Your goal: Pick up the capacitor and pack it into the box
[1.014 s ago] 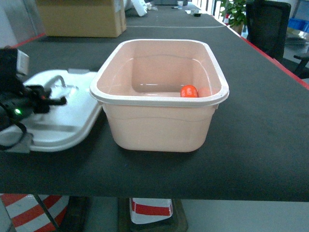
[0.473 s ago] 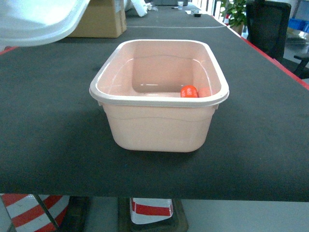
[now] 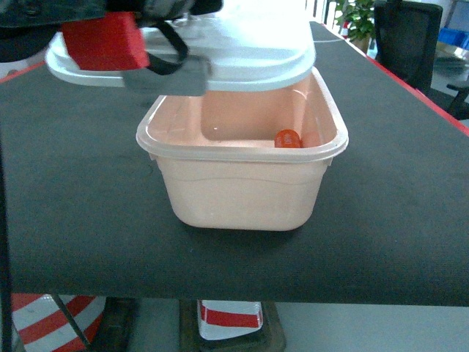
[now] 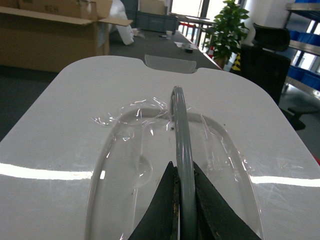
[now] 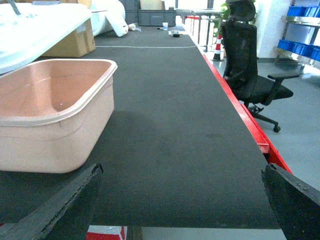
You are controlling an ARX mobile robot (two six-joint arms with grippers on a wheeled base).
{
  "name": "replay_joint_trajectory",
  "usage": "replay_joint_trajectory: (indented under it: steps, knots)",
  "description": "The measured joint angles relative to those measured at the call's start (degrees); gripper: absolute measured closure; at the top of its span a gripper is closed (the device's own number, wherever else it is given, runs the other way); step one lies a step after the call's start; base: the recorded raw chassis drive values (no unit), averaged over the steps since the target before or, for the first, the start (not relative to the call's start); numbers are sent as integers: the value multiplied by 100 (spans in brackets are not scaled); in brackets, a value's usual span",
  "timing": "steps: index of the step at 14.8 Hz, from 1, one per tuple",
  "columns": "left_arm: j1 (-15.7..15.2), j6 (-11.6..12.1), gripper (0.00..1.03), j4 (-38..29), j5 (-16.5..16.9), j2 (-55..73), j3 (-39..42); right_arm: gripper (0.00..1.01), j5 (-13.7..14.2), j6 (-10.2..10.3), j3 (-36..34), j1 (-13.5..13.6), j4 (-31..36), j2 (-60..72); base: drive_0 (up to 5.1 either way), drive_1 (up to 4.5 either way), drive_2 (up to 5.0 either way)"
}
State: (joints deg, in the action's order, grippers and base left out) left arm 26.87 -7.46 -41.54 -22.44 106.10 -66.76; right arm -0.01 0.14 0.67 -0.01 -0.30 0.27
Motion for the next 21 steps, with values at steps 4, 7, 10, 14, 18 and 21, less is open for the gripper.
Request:
replay_joint_trajectory:
  steps: [4,7,10,14,18,21]
  knots:
    - [310,-151,101,236,-385,632,-494,3,0,0,0,0,0,0,0,0,0]
    - [422,-323,101,435,-505,984,-857,3,0,2,0,0,0,0,0,0,0]
    - [522,-472,101,608,-525,1292,-1126,3,2,0,0,0,-2,0,0,0,0]
    - [466,-450,101,680,-564,1499,-1283,3,0,0,0,0,0,0,0,0,0]
    - [435,-407,101,726,-476,1613,-1327,3,0,2,0,0,0,0,0,0,0]
    - [382,-363,101,754,-378,1633,-1340,3,0,0,0,0,0,0,0,0,0]
